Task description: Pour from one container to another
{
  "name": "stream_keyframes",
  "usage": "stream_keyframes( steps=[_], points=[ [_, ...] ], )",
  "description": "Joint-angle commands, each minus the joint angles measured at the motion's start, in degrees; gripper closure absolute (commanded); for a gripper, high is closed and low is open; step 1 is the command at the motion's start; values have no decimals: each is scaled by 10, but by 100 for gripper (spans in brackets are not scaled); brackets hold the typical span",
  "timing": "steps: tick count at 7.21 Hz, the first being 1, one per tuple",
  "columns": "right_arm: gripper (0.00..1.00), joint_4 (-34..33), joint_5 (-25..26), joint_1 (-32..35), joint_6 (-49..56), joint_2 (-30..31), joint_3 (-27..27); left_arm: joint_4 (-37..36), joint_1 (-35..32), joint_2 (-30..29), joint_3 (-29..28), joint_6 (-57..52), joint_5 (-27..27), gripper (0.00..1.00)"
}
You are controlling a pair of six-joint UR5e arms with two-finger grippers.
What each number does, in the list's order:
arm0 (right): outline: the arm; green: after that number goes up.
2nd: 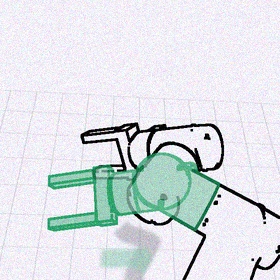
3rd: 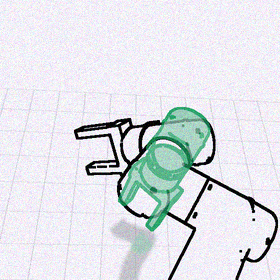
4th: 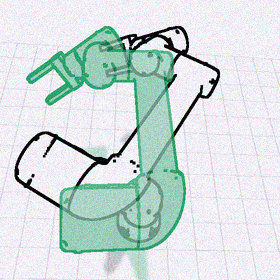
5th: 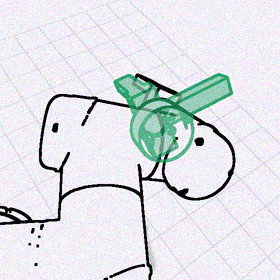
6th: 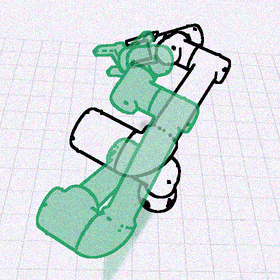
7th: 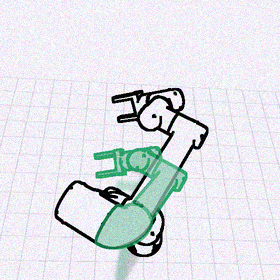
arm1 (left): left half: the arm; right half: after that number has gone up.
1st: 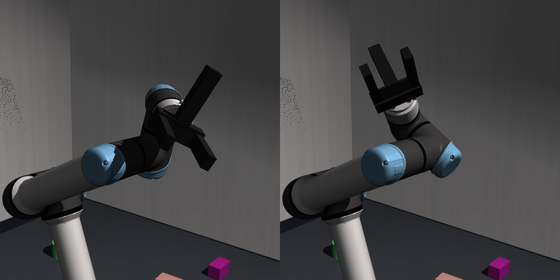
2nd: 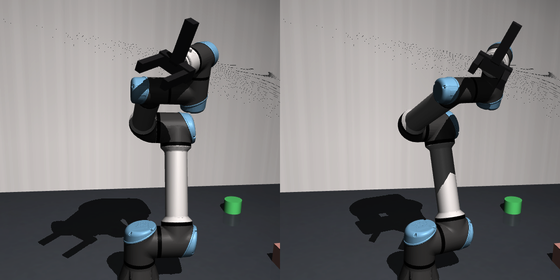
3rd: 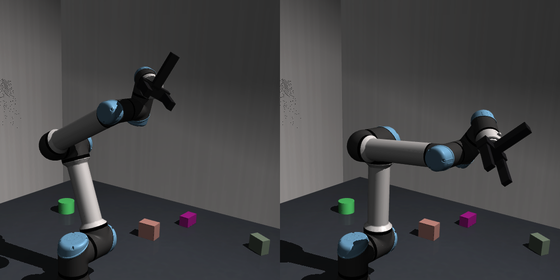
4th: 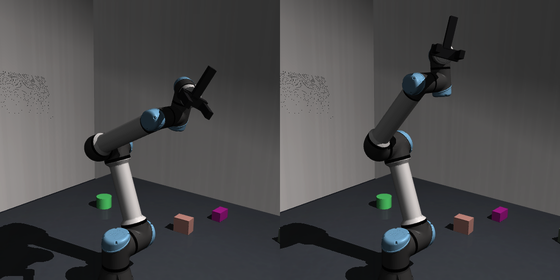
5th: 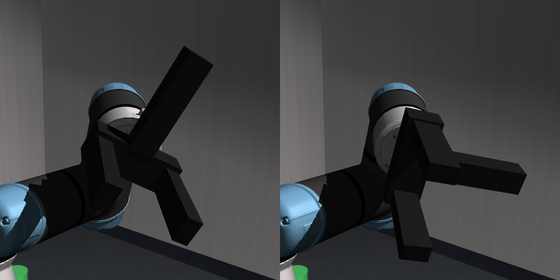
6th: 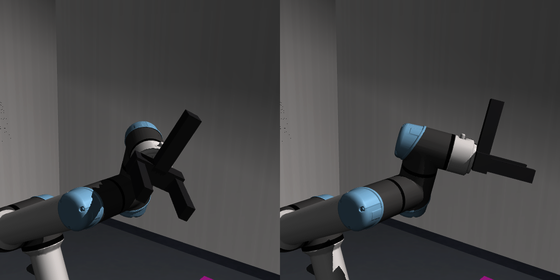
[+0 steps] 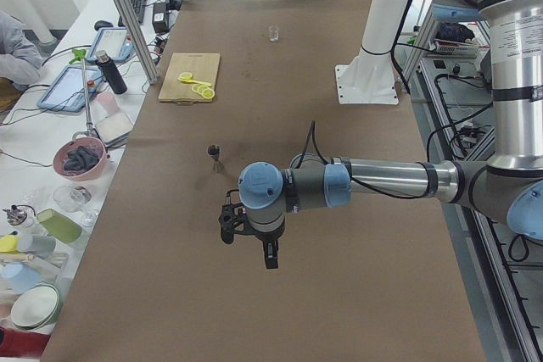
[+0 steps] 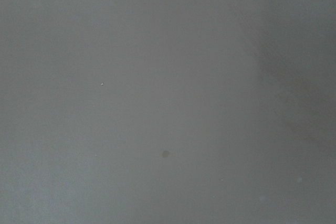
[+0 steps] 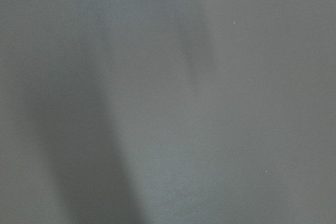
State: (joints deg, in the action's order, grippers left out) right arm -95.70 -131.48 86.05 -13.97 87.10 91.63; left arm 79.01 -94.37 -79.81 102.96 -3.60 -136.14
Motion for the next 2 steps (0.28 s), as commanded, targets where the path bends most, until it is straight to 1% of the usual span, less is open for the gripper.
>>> stream_keyframes(
  steps=[1, 2],
  points=[
    [0, 1, 0, 0, 0, 0, 0, 0, 0, 1, -2, 0, 0, 2],
    [0, 1, 0, 0, 0, 0, 0, 0, 0, 1, -1, 0, 0, 2]
  ],
)
